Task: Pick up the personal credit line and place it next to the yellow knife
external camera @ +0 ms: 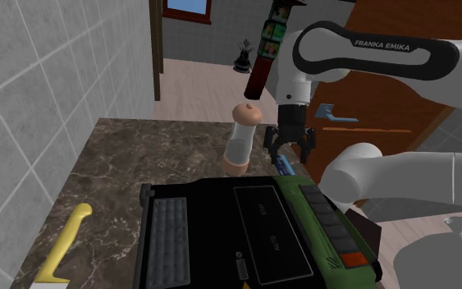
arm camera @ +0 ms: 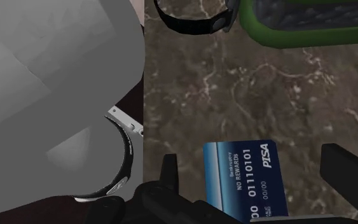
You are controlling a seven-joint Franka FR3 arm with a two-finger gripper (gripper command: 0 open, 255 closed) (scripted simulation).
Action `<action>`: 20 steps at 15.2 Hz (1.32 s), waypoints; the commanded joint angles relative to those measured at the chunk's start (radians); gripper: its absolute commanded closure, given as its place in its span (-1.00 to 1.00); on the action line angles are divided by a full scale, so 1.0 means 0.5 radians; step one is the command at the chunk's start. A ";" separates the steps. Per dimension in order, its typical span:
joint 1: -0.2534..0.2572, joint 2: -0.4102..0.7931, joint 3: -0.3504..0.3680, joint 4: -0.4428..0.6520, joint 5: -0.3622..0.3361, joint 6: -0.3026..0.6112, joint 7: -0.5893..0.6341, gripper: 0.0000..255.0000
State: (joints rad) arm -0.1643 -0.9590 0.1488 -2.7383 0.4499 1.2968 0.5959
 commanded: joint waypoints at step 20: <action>0.016 -0.036 0.031 -0.073 0.037 0.041 0.007 1.00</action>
State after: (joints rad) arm -0.1564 -0.9771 0.1644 -2.7747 0.4685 1.3172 0.5993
